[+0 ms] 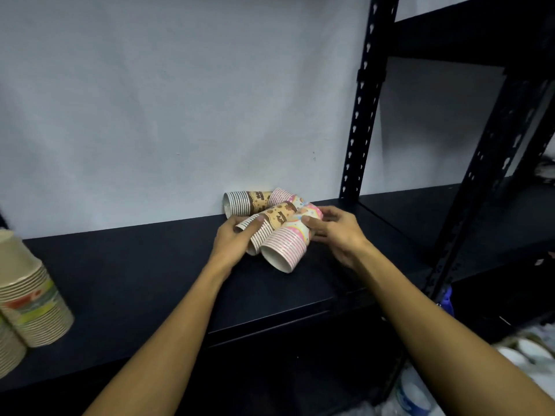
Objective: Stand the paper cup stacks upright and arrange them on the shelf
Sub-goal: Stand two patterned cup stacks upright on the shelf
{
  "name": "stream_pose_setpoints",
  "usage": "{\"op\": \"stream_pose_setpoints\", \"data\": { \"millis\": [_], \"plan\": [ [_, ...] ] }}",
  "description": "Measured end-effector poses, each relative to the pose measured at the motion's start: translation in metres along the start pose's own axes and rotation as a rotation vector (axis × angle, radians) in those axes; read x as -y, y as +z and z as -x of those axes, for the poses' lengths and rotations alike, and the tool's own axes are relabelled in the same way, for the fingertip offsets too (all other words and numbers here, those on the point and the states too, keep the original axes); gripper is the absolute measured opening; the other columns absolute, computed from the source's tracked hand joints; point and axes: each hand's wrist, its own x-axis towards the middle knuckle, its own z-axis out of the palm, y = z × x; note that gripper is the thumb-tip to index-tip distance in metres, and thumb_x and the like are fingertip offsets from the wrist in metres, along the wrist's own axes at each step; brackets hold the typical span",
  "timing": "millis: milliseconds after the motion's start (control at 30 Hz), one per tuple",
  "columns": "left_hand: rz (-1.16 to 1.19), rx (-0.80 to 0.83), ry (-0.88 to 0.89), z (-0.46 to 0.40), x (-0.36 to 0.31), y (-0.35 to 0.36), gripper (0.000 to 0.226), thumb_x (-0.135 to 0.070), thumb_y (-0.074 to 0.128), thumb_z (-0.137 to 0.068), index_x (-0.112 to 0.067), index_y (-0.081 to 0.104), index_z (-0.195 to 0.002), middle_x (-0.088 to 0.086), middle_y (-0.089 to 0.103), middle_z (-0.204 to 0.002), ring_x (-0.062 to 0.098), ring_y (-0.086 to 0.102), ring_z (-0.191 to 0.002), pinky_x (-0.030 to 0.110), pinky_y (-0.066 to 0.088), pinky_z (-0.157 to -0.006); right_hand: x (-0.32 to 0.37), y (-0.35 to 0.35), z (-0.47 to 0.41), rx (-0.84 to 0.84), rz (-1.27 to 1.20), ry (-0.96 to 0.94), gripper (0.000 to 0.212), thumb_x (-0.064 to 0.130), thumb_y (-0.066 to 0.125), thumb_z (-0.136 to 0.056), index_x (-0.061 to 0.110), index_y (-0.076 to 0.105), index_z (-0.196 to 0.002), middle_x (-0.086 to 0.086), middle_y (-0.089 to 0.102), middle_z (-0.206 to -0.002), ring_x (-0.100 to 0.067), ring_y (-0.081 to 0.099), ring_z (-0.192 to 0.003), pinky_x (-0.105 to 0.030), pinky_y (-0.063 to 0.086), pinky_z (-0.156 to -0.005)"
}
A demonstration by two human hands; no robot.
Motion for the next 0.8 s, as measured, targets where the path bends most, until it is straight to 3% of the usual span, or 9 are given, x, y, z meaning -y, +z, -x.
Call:
{"op": "stream_pose_setpoints", "data": {
  "millis": [167,300,367,467,633,800],
  "plan": [
    [0.119,0.130,0.001,0.004,-0.003,0.000,0.064,-0.047,0.083,-0.068,-0.014,0.062,-0.119,0.002,0.075,-0.108,0.013,0.072,-0.098,0.026,0.055,-0.086,0.025,-0.022,0.012,-0.119,0.236,-0.186,0.044,-0.006,0.078,-0.078,0.003,0.062,-0.118,-0.007,0.067,-0.098,-0.021,0.068,-0.089,-0.036,0.061,-0.080],
    [0.073,0.202,0.027,0.013,-0.003,0.002,0.059,-0.029,0.087,-0.075,-0.013,0.054,-0.121,-0.004,0.072,-0.107,0.005,0.069,-0.096,0.022,0.053,-0.086,0.033,-0.028,0.026,-0.100,0.434,-0.305,0.050,-0.003,0.081,-0.078,0.008,0.060,-0.122,-0.002,0.065,-0.103,-0.009,0.065,-0.087,-0.017,0.058,-0.069],
    [0.033,0.236,0.047,0.013,0.000,0.003,0.071,-0.034,0.090,-0.067,-0.013,0.050,-0.122,0.002,0.071,-0.115,0.009,0.069,-0.101,0.030,0.055,-0.094,0.031,-0.031,0.027,-0.095,0.547,-0.376,0.055,0.000,0.083,-0.076,0.009,0.059,-0.125,-0.002,0.065,-0.106,-0.006,0.065,-0.087,-0.014,0.056,-0.073],
    [-0.034,0.277,0.082,0.013,0.001,0.004,0.088,-0.043,0.091,-0.054,-0.015,0.047,-0.124,0.005,0.068,-0.124,0.015,0.069,-0.108,0.041,0.054,-0.101,0.025,-0.035,0.026,-0.045,0.646,-0.441,0.062,0.005,0.085,-0.076,0.012,0.055,-0.130,0.000,0.066,-0.113,-0.010,0.067,-0.099,-0.023,0.057,-0.088],
    [-0.165,0.288,0.130,0.012,0.005,0.010,0.080,-0.035,0.094,-0.063,-0.023,0.044,-0.124,-0.005,0.062,-0.129,0.010,0.059,-0.118,0.032,0.045,-0.105,0.016,-0.038,0.019,0.031,0.564,-0.431,0.074,0.007,0.084,-0.077,0.012,0.046,-0.139,-0.003,0.061,-0.127,-0.003,0.062,-0.112,-0.018,0.053,-0.095],
    [-0.170,0.311,0.121,0.007,0.008,0.014,0.097,-0.056,0.094,-0.049,-0.029,0.043,-0.126,-0.006,0.063,-0.131,0.007,0.061,-0.120,0.038,0.047,-0.108,-0.008,-0.053,0.017,0.140,0.523,-0.326,0.091,0.017,0.092,-0.069,0.017,0.040,-0.144,0.001,0.059,-0.133,-0.009,0.063,-0.118,-0.027,0.054,-0.099]
  ]
}}
